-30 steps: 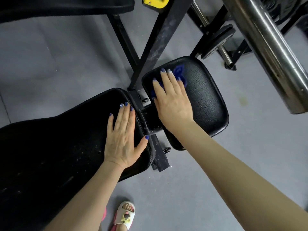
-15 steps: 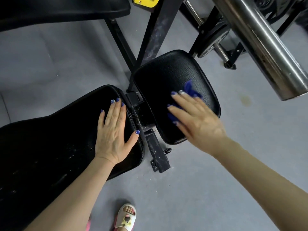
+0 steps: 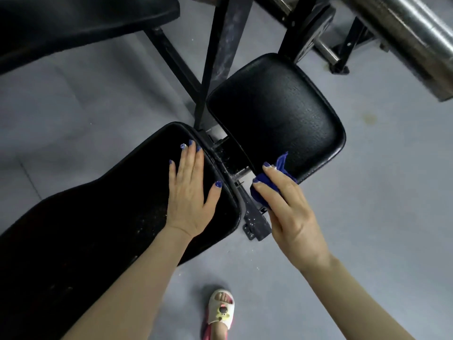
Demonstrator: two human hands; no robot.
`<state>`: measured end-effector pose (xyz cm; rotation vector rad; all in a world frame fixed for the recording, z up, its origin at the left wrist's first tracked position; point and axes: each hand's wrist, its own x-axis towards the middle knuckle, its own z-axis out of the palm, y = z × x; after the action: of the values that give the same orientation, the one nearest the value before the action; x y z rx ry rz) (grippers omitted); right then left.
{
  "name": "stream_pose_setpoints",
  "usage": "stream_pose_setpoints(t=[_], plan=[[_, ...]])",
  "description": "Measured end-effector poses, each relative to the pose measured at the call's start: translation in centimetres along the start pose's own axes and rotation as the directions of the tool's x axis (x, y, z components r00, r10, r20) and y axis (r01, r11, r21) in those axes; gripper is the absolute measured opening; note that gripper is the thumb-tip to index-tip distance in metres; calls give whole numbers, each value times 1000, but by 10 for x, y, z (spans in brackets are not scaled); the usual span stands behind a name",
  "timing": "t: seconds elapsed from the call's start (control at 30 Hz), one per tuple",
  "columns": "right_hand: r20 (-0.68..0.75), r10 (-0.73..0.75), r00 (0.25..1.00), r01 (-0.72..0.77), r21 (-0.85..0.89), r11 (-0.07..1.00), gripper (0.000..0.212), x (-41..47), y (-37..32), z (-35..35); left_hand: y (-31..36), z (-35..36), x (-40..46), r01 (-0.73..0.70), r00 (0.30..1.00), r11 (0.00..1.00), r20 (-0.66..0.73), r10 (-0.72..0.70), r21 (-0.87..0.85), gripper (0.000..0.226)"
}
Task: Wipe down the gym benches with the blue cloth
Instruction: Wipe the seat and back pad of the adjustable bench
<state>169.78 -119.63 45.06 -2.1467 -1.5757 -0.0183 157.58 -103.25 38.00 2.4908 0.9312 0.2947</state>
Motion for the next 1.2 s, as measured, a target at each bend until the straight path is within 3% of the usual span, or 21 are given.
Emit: stream_pose_setpoints(t=[0.07,0.17,0.4,0.63,0.83,1.0,1.13,1.2], plan=[[-7,8,1000,-8,37,999,33,0,-20,13,-15,-3,-17,36,999,999,-22,-37,-35,68],[35,-14,999,11,82,997,37,21,-42,46,-45,1,-44,137,990,989,3,-138,63,68],[84,71,994,-72,9,997,38,94,-52,94,-61,14,-50,108,994,987,-25,-106,115,68],[98,203,974,-202,-18,979,41,51,-48,89,-67,17,-49,80,996,990,-59,-74,114,68],[15,241,970,-240,-50,969,33,-3,-58,82,-70,18,-50,74,997,990,-48,-68,124,65],[-71,246,967,-248,-19,969,59,-13,-69,76,-71,17,-52,58,997,993,-52,-53,103,65],[-109,194,975,-208,-134,969,33,-7,-67,89,-73,18,-53,35,996,997,-83,-29,74,64],[-124,184,975,-203,-161,966,33,-10,-64,96,-74,20,-54,16,994,999,-111,-12,39,63]])
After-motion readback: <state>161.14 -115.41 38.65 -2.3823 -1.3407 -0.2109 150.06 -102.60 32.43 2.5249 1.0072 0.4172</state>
